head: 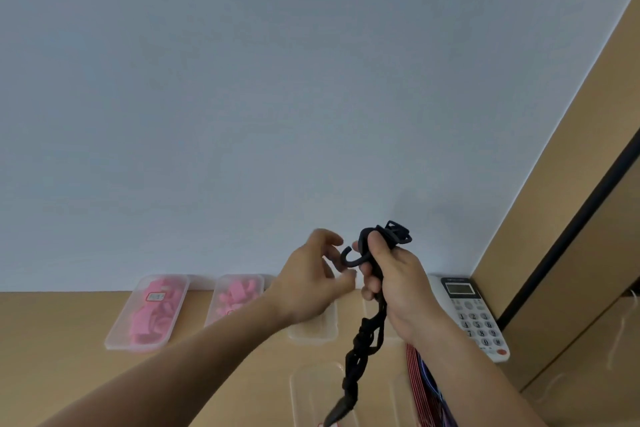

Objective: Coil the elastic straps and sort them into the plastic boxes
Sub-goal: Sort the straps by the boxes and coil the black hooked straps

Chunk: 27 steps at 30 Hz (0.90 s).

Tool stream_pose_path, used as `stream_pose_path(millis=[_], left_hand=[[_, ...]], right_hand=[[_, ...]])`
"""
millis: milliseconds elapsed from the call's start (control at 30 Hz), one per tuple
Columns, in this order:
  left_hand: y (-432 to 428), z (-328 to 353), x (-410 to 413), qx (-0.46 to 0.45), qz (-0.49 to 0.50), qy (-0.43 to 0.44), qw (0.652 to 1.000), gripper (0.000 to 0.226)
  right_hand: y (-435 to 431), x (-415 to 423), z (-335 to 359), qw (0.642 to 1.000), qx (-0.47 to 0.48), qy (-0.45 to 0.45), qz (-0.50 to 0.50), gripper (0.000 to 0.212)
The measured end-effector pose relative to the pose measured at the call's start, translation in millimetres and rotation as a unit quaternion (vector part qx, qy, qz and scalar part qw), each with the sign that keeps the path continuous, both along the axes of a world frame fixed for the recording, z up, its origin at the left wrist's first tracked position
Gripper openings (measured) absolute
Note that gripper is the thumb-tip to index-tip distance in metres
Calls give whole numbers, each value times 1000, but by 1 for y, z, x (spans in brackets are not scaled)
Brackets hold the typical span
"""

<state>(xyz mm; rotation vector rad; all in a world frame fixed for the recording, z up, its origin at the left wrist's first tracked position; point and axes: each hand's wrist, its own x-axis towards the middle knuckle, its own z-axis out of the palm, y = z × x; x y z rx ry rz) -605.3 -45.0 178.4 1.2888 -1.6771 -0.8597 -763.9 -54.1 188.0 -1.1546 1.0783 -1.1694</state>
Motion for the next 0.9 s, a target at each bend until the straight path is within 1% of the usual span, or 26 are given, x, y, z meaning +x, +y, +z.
stream_pose_path(millis=[33, 67, 100, 167, 200, 267, 300, 367, 400, 433, 467, 533, 567, 633, 667, 700, 733, 767, 800, 833, 867, 900], left_hand=[[-1, 4, 4, 93, -24, 105, 990, 32], [-3, 9, 9, 158, -52, 165, 972, 30], [-4, 13, 12, 192, -91, 177, 961, 25], [-2, 18, 17, 194, -166, 156, 954, 17], [-1, 19, 17, 179, -177, 156, 955, 15], [0, 19, 15, 126, -134, 137, 973, 12], [1, 19, 13, 91, -100, 99, 986, 13], [2, 18, 9, 11, -30, -30, 999, 16], [2, 16, 8, -31, -1, -100, 995, 18], [1, 14, 8, -73, 21, -167, 983, 19], [1, 12, 8, -118, 33, -227, 966, 20], [1, 9, 9, -243, 26, -296, 923, 17], [2, 7, 10, -297, 9, -332, 895, 20], [5, 3, 11, -380, 3, -398, 835, 33], [4, 2, 12, -407, 15, -413, 815, 38], [3, 1, 11, -425, 22, -405, 809, 40], [3, 1, 10, -431, 22, -382, 817, 37], [3, 1, 9, -414, 16, -328, 849, 31], [3, 2, 9, -361, 14, -241, 901, 26], [5, 6, 9, -261, 7, -142, 955, 25], [6, 10, 10, -143, -13, -48, 988, 27], [6, 14, 12, -42, -27, 30, 998, 29]], right_hand=[[0, -2, -1, 1000, -11, -8, 6, 42], [0, -2, -2, 1000, -22, -10, 14, 43], [1, -2, -3, 999, -30, -10, 26, 45], [4, 1, -7, 998, -33, -14, 46, 53], [6, 3, -8, 998, -26, -16, 47, 57], [7, 5, -6, 999, 10, 0, 34, 59], [6, 5, -5, 999, 32, 19, 25, 58], [6, 4, -4, 997, 69, 44, 13, 56], [6, 4, -3, 995, 83, 47, 15, 55], [7, 4, -2, 994, 94, 46, 20, 54], [8, 5, -2, 993, 105, 46, 26, 53], [10, 6, -1, 991, 119, 51, 34, 56], [11, 6, 0, 991, 123, 45, 38, 58], [12, 8, 3, 990, 132, 8, 42, 55], [12, 9, 4, 990, 131, -13, 40, 51], [12, 10, 5, 991, 126, -29, 34, 47], [13, 11, 4, 992, 115, -40, 26, 43], [13, 10, 3, 994, 101, -48, 17, 41], [13, 8, 3, 995, 84, -55, 8, 39], [13, 6, 2, 996, 70, -59, 2, 38], [13, 3, 3, 996, 61, -60, -4, 37], [13, 0, 3, 997, 55, -57, -10, 36]])
